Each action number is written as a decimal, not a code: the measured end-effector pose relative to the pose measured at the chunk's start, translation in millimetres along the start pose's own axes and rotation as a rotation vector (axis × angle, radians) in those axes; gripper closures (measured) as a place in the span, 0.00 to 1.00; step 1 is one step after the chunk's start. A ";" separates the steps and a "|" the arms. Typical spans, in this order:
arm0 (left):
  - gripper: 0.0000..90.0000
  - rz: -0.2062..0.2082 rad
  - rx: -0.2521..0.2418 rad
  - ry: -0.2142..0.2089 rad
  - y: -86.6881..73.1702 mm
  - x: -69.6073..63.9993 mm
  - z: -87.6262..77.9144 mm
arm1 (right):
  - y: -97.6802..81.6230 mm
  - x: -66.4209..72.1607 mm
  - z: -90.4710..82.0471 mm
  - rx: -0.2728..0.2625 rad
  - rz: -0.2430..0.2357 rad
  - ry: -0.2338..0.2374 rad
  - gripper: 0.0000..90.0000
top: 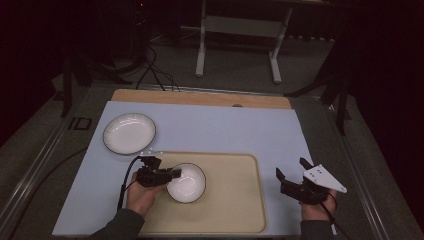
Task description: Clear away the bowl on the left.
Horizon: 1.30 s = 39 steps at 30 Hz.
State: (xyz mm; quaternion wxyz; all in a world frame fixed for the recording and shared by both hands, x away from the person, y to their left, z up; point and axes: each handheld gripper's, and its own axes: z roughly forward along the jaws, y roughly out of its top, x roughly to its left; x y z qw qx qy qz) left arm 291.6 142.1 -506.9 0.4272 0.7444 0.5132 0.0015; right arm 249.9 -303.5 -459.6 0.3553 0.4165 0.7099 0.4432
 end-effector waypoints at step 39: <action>0.58 0.011 -0.032 0.095 1.4 6.0 4.9 | 0.0 0.1 0.2 0.000 -0.002 0.000 0.15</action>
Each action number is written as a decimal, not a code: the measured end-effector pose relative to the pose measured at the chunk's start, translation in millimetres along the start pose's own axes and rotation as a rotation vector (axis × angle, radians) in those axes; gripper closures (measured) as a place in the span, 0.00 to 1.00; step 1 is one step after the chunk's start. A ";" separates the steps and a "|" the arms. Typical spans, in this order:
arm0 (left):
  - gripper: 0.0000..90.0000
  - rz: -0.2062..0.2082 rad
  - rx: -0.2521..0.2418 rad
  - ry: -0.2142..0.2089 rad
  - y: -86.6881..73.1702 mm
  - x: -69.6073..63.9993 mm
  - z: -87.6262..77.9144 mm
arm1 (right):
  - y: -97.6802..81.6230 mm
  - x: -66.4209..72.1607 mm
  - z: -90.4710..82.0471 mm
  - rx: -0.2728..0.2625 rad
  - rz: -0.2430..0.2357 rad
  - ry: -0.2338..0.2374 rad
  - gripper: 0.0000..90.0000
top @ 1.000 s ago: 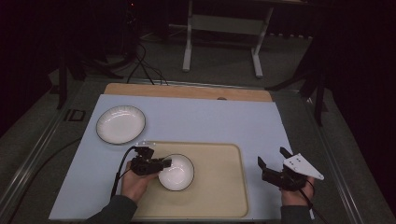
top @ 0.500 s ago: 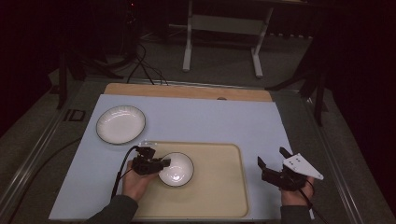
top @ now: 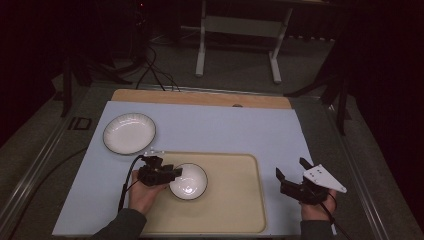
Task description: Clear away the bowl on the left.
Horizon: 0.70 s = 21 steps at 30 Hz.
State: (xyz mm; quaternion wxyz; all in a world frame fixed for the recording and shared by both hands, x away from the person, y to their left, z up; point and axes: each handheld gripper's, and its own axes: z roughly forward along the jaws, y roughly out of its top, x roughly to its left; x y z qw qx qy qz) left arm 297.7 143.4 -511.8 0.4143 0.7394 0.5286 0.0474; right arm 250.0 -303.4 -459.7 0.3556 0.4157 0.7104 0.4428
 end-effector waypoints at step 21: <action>0.37 0.166 -0.145 0.053 2.7 -10.8 -35.2 | 0.1 -0.7 -0.5 -0.004 0.002 0.002 0.15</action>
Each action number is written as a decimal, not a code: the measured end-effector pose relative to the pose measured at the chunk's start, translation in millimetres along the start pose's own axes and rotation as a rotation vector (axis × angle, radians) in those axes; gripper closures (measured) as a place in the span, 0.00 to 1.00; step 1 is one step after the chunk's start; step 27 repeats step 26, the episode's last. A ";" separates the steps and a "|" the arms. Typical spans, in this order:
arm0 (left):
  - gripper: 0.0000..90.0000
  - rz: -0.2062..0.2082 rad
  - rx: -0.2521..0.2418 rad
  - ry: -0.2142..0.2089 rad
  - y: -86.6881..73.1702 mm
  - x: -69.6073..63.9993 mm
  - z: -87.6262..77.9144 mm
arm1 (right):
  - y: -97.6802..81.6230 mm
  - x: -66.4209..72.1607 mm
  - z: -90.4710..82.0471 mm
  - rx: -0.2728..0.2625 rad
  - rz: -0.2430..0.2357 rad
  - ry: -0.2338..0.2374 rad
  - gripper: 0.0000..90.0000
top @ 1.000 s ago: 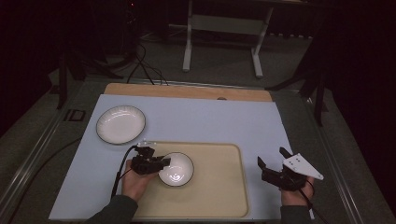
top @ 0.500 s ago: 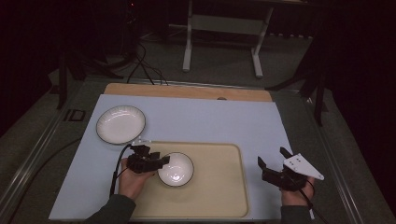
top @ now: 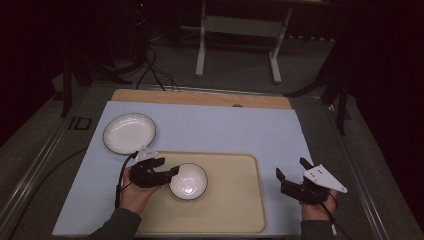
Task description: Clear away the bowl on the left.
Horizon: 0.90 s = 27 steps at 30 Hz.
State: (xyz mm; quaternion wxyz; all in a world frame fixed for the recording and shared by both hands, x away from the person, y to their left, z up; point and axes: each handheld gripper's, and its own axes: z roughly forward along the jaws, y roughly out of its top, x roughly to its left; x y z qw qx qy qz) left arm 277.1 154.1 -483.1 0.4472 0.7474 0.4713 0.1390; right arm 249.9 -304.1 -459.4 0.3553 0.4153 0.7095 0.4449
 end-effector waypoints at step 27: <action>0.34 -0.045 -0.234 0.328 -1.8 44.1 -58.1 | 0.3 -1.9 -1.0 -0.007 0.008 -0.003 0.15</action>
